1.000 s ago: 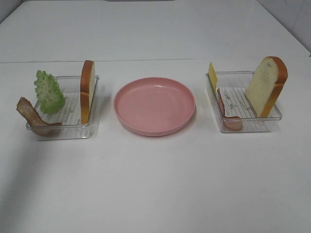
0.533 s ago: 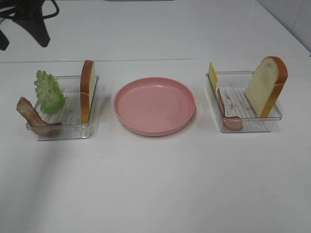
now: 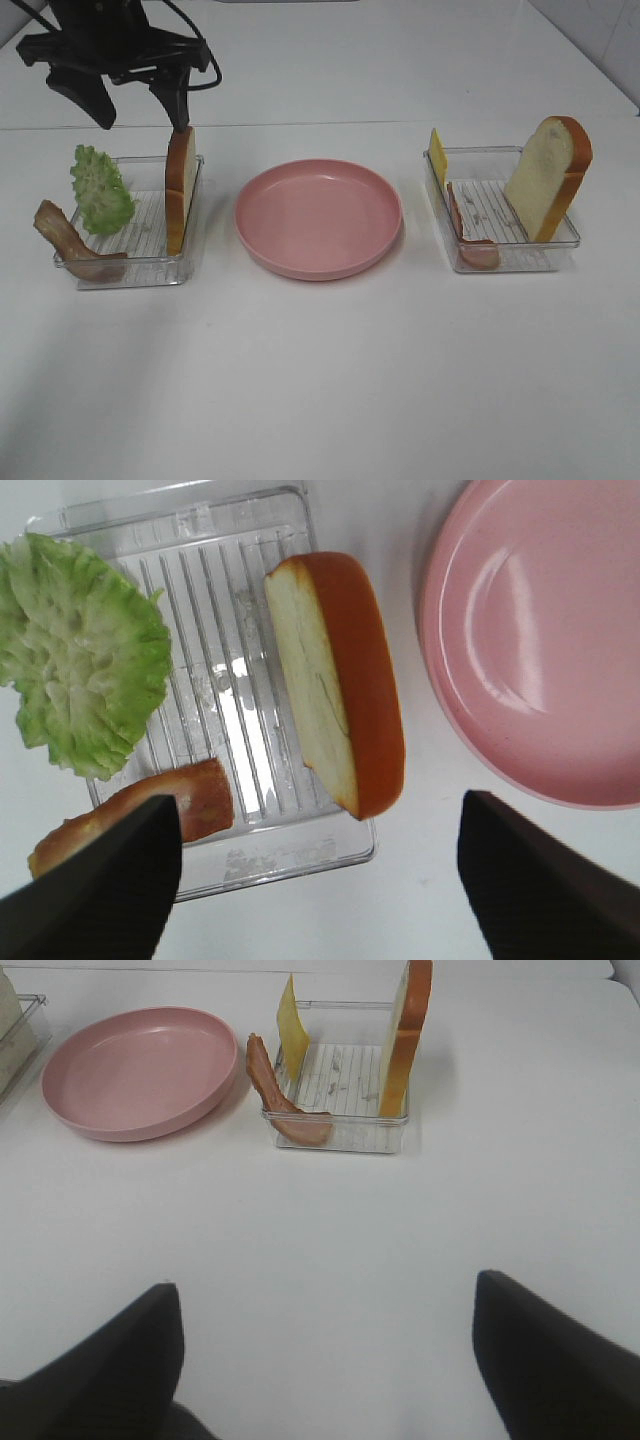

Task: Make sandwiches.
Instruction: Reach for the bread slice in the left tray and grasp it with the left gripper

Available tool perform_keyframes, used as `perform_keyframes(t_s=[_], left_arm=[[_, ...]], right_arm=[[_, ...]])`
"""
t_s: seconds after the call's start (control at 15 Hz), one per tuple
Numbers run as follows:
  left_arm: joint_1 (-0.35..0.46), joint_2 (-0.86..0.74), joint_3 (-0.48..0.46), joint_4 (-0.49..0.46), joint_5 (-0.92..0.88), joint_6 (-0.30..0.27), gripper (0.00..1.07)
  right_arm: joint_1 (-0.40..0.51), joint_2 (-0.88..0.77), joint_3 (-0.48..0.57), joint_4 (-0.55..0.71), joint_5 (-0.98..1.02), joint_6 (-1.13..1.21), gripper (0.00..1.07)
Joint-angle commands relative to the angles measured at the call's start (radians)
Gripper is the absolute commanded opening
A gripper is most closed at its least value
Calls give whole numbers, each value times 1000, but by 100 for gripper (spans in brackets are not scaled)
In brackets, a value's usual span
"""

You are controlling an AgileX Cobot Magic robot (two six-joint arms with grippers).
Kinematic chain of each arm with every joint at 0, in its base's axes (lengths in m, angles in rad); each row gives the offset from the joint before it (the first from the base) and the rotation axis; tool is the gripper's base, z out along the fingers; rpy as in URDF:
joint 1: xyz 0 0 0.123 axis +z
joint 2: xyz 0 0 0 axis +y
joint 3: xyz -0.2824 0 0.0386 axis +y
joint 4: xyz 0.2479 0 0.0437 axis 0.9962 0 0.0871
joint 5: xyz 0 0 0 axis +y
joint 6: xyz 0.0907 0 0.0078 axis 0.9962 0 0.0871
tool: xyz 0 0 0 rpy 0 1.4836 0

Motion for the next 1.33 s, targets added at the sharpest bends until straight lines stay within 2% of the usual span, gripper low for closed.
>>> perform_keyframes(t_s=[0.07,0.4,0.8,1.13,1.33], left_arm=[[-7,53,-5,23,71,-42,72],[-7,103,-5,34,-46,-41,72],[-7,100,-6,34,33,-41,72],[-7,93,-121,27,51,-46,72],[-7,113,-122,3,49,-59,72]], right_arm=[[-6,-15,2,1,-7,-4,76],[-6,-15,2,1,-7,-4,76],[-6,-15,2,1,-7,-4,76],[-6,-15,2,1,-7,-4,76],[-6,-15,2,1,-7,-4,76]])
